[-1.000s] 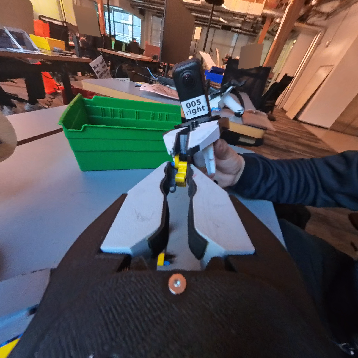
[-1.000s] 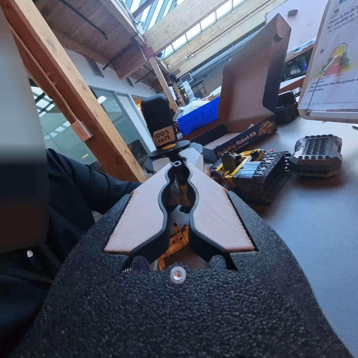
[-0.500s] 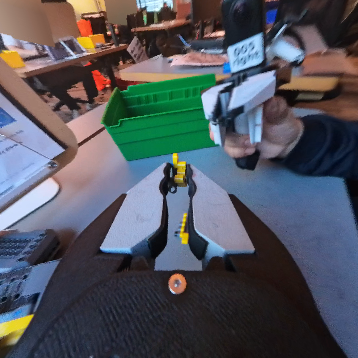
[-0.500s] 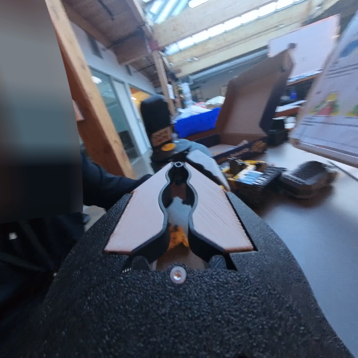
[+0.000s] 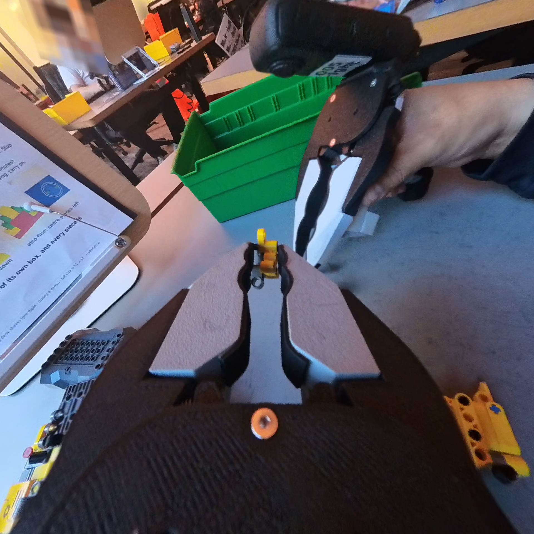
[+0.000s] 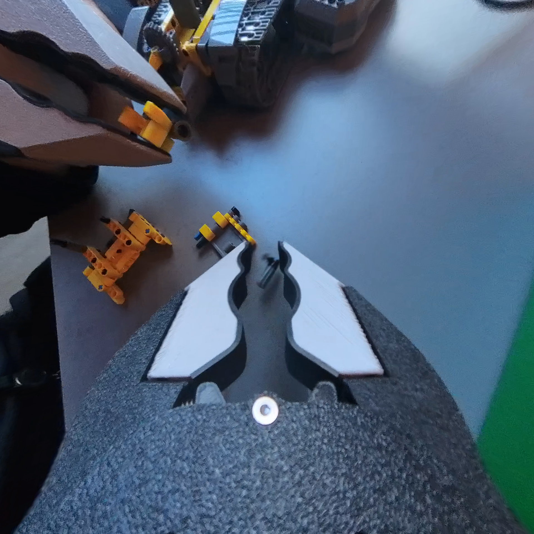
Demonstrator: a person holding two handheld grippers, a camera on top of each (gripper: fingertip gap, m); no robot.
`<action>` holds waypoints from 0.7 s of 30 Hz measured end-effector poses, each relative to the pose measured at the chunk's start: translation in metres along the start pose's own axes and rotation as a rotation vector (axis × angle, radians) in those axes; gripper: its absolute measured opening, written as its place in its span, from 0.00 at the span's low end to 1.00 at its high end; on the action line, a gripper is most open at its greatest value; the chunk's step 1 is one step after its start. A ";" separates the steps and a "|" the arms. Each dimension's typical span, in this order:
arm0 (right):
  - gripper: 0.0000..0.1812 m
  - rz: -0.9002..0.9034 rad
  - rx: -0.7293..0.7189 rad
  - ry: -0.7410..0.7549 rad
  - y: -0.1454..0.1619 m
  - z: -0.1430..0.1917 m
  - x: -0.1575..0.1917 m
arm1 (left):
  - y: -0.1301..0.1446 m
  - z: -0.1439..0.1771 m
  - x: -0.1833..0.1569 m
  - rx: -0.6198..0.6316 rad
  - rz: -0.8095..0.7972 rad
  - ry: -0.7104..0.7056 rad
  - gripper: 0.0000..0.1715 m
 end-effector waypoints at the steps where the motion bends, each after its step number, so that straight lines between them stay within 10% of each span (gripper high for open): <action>1: 0.11 -0.017 -0.006 -0.009 0.000 0.000 -0.001 | 0.001 -0.001 0.000 0.007 0.002 0.005 0.08; 21: 0.15 0.090 -0.380 -0.222 -0.018 0.031 0.017 | 0.005 -0.012 -0.013 0.069 -0.101 0.022 0.08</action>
Point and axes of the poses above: each gripper's, where its closed fingertips meet, z back along the fingers, y out of its underside, x = y × z across the jaws, the point moved 10 cm from there along z, back along the fingers, and after that the axes turned 11 degrees about x, right-handed, at the moved point
